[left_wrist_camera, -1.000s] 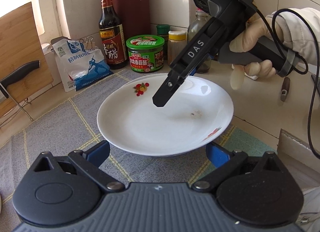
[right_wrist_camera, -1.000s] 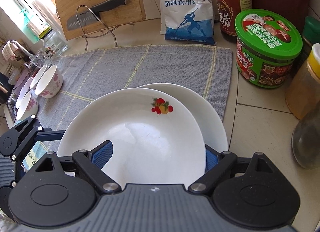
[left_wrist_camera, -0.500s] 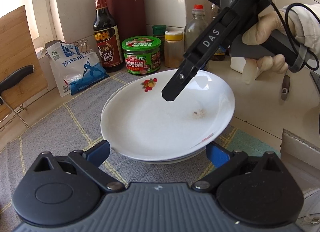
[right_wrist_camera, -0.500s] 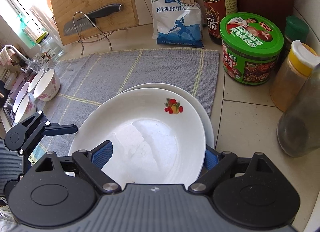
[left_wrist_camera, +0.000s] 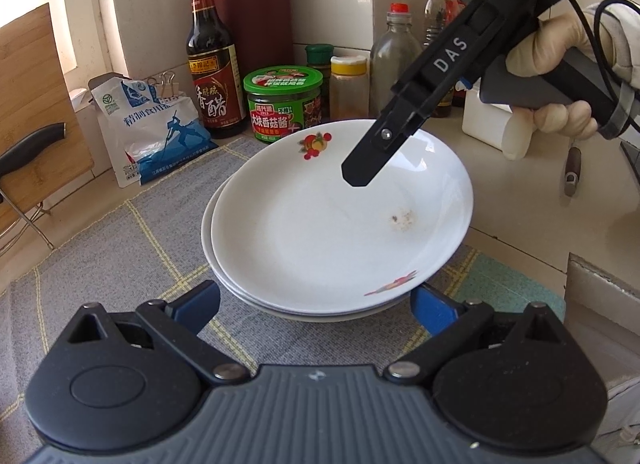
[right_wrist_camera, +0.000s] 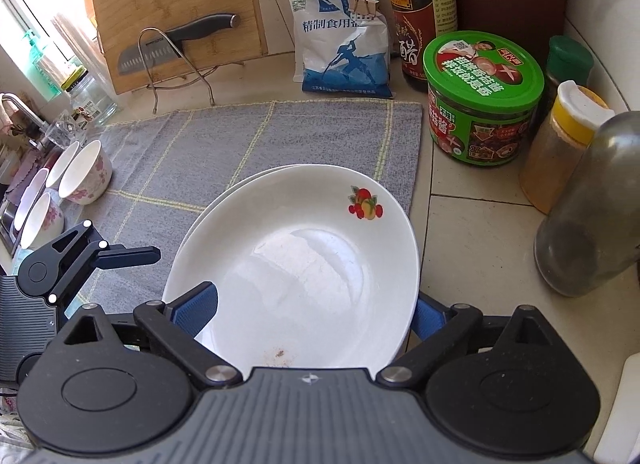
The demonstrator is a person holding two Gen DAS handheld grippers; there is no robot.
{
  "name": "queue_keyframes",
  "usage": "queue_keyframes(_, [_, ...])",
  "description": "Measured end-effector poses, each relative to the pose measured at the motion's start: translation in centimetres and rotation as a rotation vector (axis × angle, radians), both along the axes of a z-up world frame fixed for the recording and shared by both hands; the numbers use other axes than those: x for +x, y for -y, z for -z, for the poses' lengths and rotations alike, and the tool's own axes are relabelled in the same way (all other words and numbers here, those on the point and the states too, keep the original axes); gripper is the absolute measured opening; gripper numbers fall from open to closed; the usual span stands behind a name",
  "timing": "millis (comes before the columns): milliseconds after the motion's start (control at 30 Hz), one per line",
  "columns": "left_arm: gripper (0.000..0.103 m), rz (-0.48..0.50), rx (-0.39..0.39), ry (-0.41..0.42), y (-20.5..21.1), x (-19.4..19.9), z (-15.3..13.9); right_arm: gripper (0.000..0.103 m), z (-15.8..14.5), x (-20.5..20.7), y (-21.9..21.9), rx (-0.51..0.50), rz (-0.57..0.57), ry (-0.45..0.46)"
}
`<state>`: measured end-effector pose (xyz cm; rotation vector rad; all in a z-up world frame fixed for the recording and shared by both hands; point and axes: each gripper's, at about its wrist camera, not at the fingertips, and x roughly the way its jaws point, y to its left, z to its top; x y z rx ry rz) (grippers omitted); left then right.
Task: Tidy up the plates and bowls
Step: 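Lower the held plate onto the stacked plates and open the right gripper, then withdraw the right gripper from the plates toward the white bowls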
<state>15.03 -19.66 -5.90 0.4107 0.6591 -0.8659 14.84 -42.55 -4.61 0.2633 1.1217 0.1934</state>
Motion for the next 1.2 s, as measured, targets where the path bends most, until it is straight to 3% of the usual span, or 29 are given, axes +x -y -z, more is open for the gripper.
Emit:
queue_keyframes(300, [0.100,-0.017,-0.019,0.004,-0.9,-0.1,-0.3,0.103,-0.7,-0.4,-0.9,-0.083,0.003,0.011])
queue_keyframes(600, [0.101,-0.104,-0.061,0.006,-3.9,-0.8,-1.5,0.103,-2.9,0.0,-6.0,-0.201,-0.072,0.130])
queue_keyframes(833, [0.101,-0.252,-0.079,0.011,-8.3,-2.4,-1.8,0.103,-3.4,-0.6,-12.5,-0.280,-0.124,0.259])
queue_keyframes(1200, [0.101,-0.515,-0.046,0.001,-17.8,-6.1,-0.4,0.103,-1.5,-0.8,-25.0,-0.226,-0.248,0.353])
